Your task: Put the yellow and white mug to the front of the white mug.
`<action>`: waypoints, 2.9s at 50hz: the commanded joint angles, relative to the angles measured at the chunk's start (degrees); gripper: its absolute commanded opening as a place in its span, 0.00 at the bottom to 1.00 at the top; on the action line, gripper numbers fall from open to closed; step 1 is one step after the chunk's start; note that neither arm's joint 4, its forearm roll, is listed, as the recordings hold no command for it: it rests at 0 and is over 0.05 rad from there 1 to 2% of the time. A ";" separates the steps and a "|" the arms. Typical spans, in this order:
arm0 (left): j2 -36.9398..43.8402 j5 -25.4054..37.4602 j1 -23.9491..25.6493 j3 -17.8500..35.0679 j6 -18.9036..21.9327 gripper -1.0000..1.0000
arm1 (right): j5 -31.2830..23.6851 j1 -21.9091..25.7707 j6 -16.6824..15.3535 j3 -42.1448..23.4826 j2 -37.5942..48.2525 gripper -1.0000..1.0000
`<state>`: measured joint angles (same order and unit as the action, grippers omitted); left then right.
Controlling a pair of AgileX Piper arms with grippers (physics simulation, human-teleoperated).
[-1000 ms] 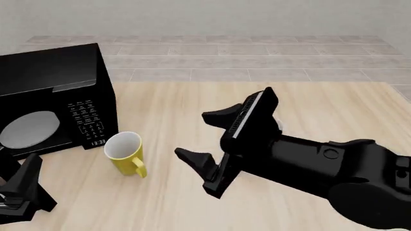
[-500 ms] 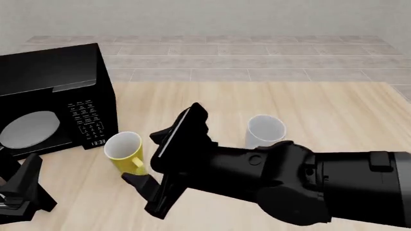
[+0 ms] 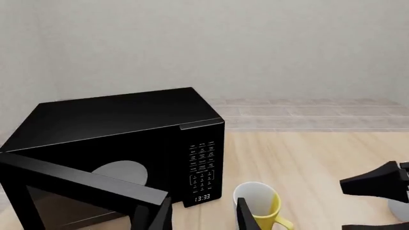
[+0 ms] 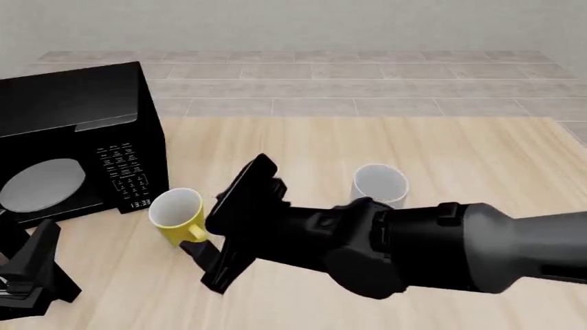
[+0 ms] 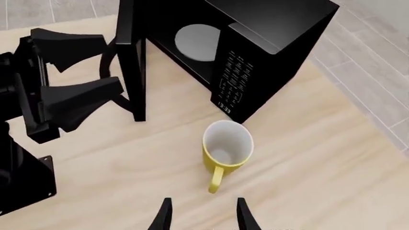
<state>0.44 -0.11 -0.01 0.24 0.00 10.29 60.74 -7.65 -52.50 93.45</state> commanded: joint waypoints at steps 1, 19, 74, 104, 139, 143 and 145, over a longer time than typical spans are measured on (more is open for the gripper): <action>-0.01 0.00 -0.01 0.00 -0.01 1.00 | 1.27 -1.23 1.09 -1.39 5.14 1.00; 0.00 0.00 0.00 0.00 0.00 1.00 | 0.20 -2.06 2.64 -7.04 13.08 1.00; 0.00 0.00 0.00 0.00 0.00 1.00 | 1.28 -3.64 10.42 -15.96 28.60 1.00; 0.00 0.00 0.00 0.00 -0.01 1.00 | 1.37 -4.01 7.89 -12.46 21.61 0.00; 0.00 0.00 -0.01 0.00 -0.01 1.00 | -5.77 -10.28 5.81 -10.11 5.68 0.00; 0.00 0.00 0.00 0.00 -0.01 1.00 | -7.09 -11.28 5.58 -10.78 4.92 0.00; 0.00 0.00 0.01 0.00 0.00 1.00 | -7.65 -12.08 5.26 -11.14 4.61 0.00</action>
<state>0.43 -0.11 -0.01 0.24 0.00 5.49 51.30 -2.46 -62.32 100.71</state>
